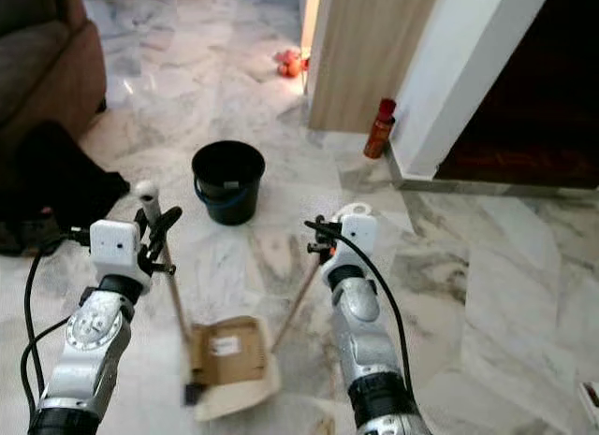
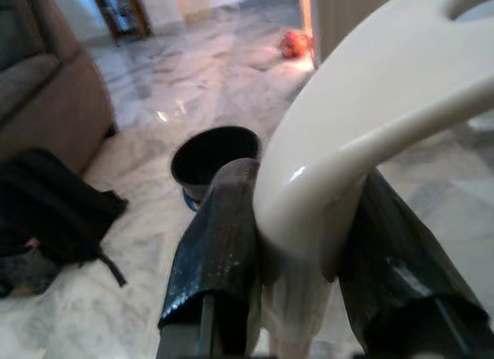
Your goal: Sweep floor
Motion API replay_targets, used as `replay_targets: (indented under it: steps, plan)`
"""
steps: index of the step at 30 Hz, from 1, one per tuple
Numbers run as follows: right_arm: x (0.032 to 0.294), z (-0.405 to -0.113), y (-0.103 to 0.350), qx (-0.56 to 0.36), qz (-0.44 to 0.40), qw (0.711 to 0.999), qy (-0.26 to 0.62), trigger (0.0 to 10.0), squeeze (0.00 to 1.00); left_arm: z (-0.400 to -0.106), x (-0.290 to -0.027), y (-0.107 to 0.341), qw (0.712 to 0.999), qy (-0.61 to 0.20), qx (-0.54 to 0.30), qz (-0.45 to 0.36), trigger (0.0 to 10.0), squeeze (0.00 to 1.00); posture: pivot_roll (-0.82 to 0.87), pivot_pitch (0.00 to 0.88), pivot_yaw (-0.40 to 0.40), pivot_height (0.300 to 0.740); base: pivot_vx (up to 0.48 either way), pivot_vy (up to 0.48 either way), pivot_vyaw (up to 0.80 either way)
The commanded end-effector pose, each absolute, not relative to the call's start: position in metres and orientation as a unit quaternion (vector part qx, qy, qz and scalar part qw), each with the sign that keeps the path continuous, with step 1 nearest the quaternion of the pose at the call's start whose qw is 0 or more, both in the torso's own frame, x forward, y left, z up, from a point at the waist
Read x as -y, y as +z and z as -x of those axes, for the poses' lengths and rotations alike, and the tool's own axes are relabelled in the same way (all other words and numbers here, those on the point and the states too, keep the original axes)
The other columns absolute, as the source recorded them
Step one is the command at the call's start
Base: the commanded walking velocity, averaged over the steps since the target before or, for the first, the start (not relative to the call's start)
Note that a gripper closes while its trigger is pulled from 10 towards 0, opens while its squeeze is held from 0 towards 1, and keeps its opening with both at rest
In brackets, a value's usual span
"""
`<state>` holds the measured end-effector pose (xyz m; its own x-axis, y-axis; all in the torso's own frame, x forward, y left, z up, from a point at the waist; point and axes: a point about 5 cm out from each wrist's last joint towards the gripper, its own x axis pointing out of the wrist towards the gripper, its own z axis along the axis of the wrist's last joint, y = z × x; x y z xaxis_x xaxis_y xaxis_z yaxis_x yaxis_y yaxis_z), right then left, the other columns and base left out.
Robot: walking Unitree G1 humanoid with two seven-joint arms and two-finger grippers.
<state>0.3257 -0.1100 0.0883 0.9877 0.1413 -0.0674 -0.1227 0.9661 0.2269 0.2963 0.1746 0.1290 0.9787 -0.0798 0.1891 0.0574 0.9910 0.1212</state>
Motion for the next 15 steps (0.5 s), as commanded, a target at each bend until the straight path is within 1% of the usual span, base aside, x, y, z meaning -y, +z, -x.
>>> replay_targets:
  steps: [1,4,15]
  plan:
    - [0.1171,-0.3305,0.1003,-0.014,-0.108,0.992,0.057,10.0,0.00,-0.2976,-0.1669,0.1400,0.990,-0.048,0.124,-0.056,10.0,0.00,0.11,0.093,-0.111,0.740,0.349,0.000,0.78]
    - [0.1168,-0.3305,0.1002,-0.015,-0.107,0.992,0.058,10.0,0.00,-0.2975,-0.1669,0.1401,0.990,-0.048,0.124,-0.056,10.0,0.00,0.12,0.094,-0.112,0.740,0.346,0.000,0.77]
    - [0.1168,-0.3301,0.0991,-0.017,-0.108,0.992,0.057,10.0,0.00,-0.2976,-0.1668,0.1398,0.989,-0.049,0.124,-0.057,10.0,0.00,0.12,0.089,-0.111,0.740,0.346,0.000,0.00]
